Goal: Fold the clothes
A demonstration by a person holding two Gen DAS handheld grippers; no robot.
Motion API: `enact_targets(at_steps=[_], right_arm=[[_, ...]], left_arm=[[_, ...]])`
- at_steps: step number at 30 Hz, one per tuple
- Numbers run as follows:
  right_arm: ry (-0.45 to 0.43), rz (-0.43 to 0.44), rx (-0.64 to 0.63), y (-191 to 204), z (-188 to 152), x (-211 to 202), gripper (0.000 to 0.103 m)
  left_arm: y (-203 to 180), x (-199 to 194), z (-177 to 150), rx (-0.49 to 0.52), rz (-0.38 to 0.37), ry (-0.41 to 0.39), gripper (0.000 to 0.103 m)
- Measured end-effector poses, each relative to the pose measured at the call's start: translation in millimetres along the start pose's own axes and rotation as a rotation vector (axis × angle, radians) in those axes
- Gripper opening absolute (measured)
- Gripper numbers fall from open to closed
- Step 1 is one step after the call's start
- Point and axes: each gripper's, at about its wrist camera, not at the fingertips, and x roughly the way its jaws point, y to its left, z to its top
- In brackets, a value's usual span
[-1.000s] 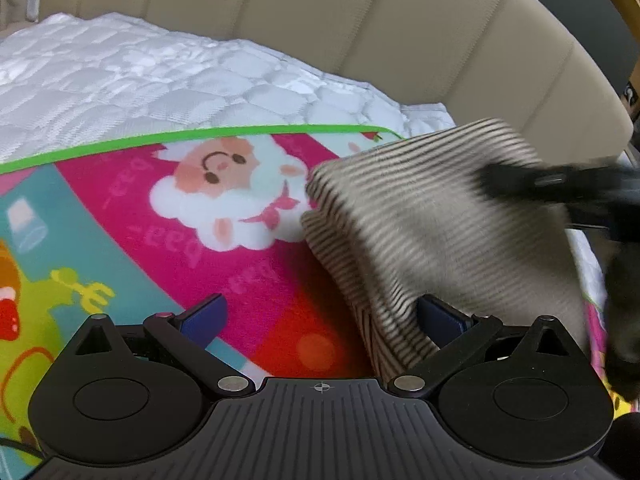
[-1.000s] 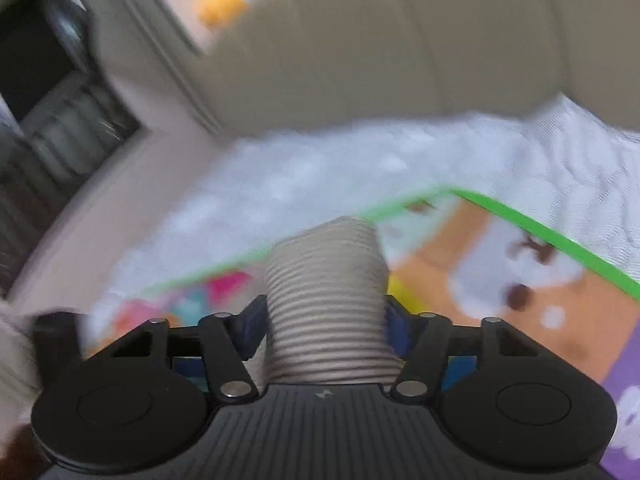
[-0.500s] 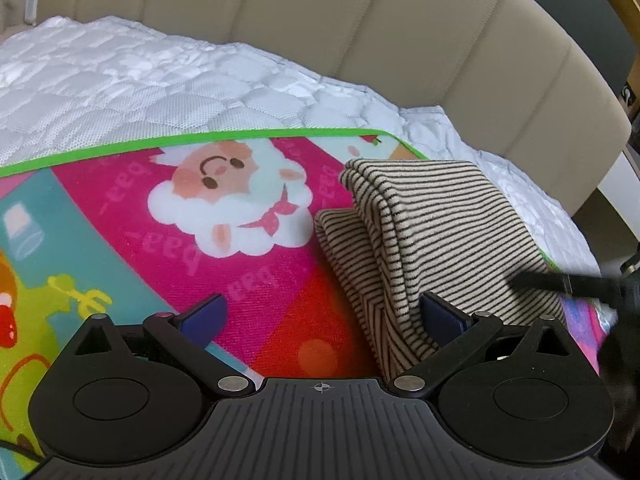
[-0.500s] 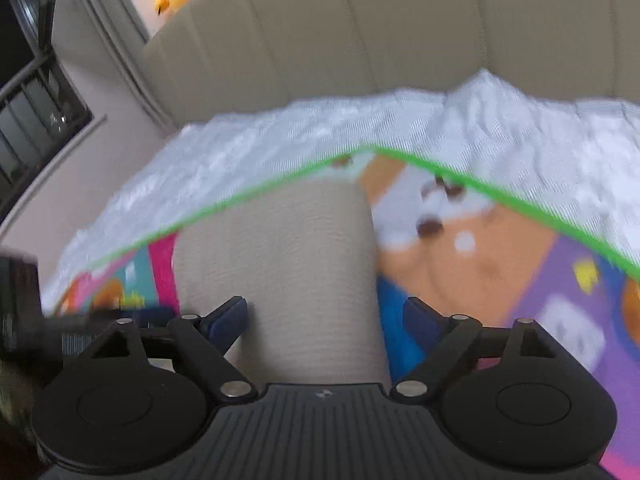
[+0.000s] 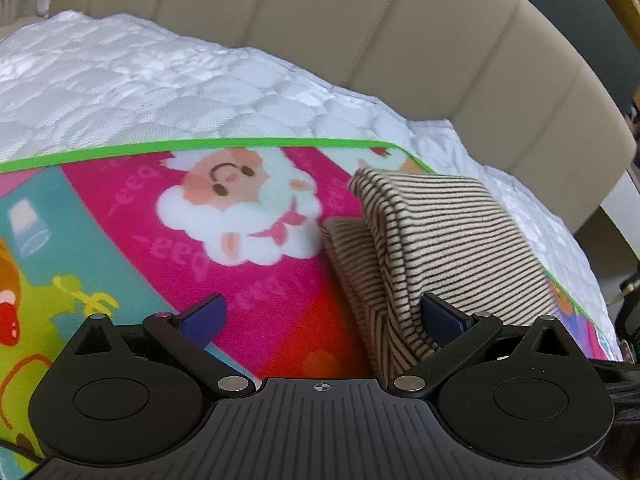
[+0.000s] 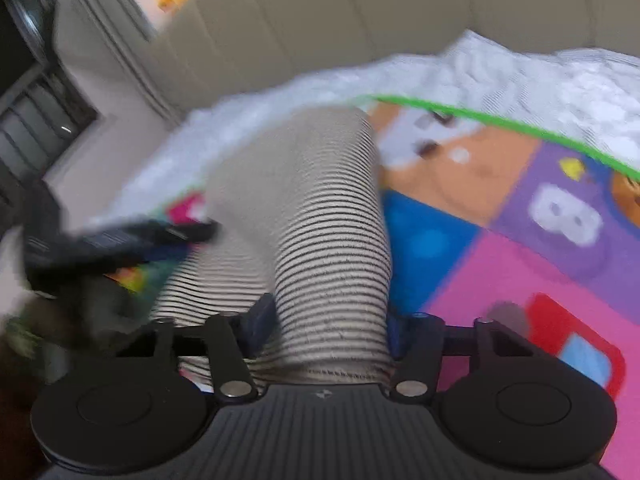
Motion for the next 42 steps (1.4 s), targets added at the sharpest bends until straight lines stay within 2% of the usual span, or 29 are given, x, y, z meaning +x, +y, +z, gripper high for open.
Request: enact_targets(at_steps=[1,2,3,5,6,8,11,16,21,29,32,35,39,42], right_arm=[[-0.014,-0.009,-0.016,2,-2,0,0.064],[-0.027,-0.021,-0.039,5,-3,-2,0.070],[-0.037,-0.039,-0.062,8,-3,-2,0.076],[-0.054,-0.084,-0.109,12,-4,-1,0.094],[-0.063,-0.107,-0.133,14,-5,-1,0.096],[-0.053,-0.092,-0.116,12,-6,1,0.103],[-0.054,-0.071,-0.080,10,-8,1,0.103],[-0.084,-0.062,-0.015,7,-15,-2,0.103],[-0.036,-0.080,-0.013,10,-10,1,0.103],[-0.044,-0.085,0.003,9,-12,4,0.103],[-0.045,-0.083,0.002,8,-12,6,0.103],[-0.037,-0.089,-0.012,7,-11,8,0.103],[-0.041,-0.090,-0.023,7,-12,8,0.103],[-0.043,-0.086,-0.030,7,-12,7,0.103]], left_arm=[[-4,-4,0,-0.001,0.013,0.002,0.103],[-7,-11,0,0.002,0.015,-0.002,0.103],[-9,-16,0,-0.004,-0.016,-0.011,0.103],[-11,-26,-1,-0.016,-0.079,-0.028,0.103],[-11,-26,-1,-0.041,-0.113,-0.026,0.103],[-9,-18,-3,-0.082,-0.128,-0.005,0.103],[-9,-1,-9,-0.061,-0.062,0.049,0.103],[-20,-3,-11,0.043,-0.004,0.024,0.103],[-14,-2,-10,0.018,-0.014,0.039,0.103],[-14,-2,-9,0.005,-0.016,0.043,0.103],[-8,-5,-6,-0.072,-0.064,0.038,0.103],[1,-8,-4,-0.180,-0.186,0.020,0.103],[0,1,-7,-0.253,-0.302,0.066,0.103],[-13,8,-12,-0.203,-0.285,0.096,0.103]])
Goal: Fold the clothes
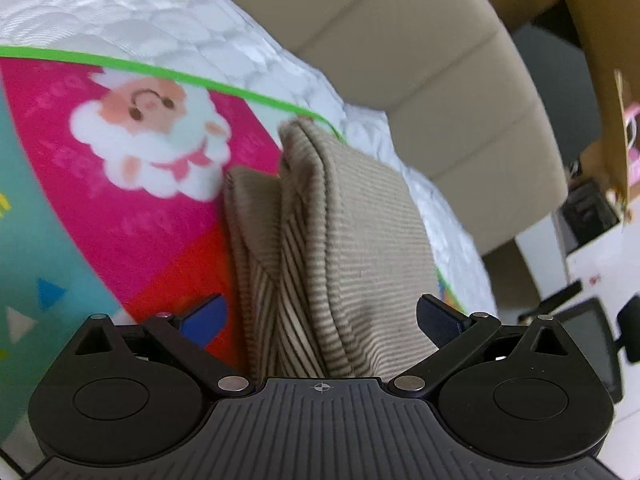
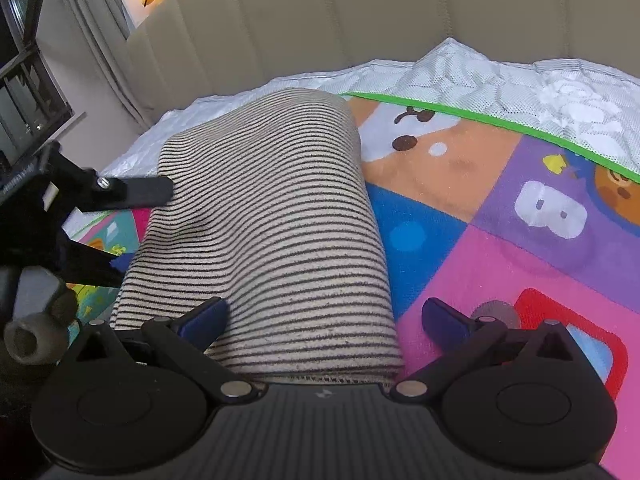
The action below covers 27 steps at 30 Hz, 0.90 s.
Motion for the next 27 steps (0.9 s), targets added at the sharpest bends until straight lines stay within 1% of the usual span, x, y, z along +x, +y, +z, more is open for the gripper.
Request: enact_targets(at_steps=[3,5,7,10,12,13,14,16,18,20,21,22,23,24,25,27], right_arm=[[0.003,0.008,-0.022,1,3,-2,0.103],[-0.023,0.018,-0.035,-1,10,-11,0.103],[-0.063,0.030,-0.039,-4,19,-23,0.103],[-0.129,0.055,-0.004,-15,38,-39,0.103],[-0.120,0.042,-0.025,-17,56,-31,0.102],[-0.112,0.034,-0.040,-17,65,-26,0.098],[-0.104,0.025,-0.055,-17,75,-20,0.088],[-0.070,-0.009,-0.113,-11,98,2,0.081],[-0.037,-0.020,-0.144,-6,117,23,0.081],[0.009,-0.013,-0.145,-2,131,45,0.084],[0.034,-0.007,-0.133,-1,137,57,0.084],[0.057,0.006,-0.116,0,141,66,0.078],[0.055,0.036,-0.105,5,143,67,0.059],[0.038,0.075,-0.098,12,146,65,0.058],[0.018,0.088,-0.119,19,145,62,0.056],[-0.025,0.084,-0.196,34,139,58,0.055]], left_arm=[[-10,12,-9,0.066,0.056,0.030,0.103],[-21,16,-16,0.151,0.102,0.031,0.101],[-27,17,-20,0.191,0.135,0.025,0.100],[-31,18,-22,0.219,0.155,0.024,0.097],[-31,18,-23,0.223,0.155,0.026,0.097],[-32,18,-23,0.226,0.156,0.027,0.097],[-31,17,-22,0.226,0.154,0.028,0.097],[-29,15,-20,0.224,0.150,0.032,0.096],[-29,15,-20,0.226,0.146,0.034,0.096],[-28,14,-20,0.226,0.142,0.036,0.096],[-27,14,-20,0.225,0.139,0.038,0.096],[-26,14,-19,0.226,0.135,0.039,0.095],[-26,13,-19,0.225,0.132,0.039,0.095],[-25,13,-18,0.222,0.127,0.040,0.095],[-24,12,-17,0.219,0.125,0.040,0.093],[-22,11,-16,0.213,0.119,0.041,0.093]])
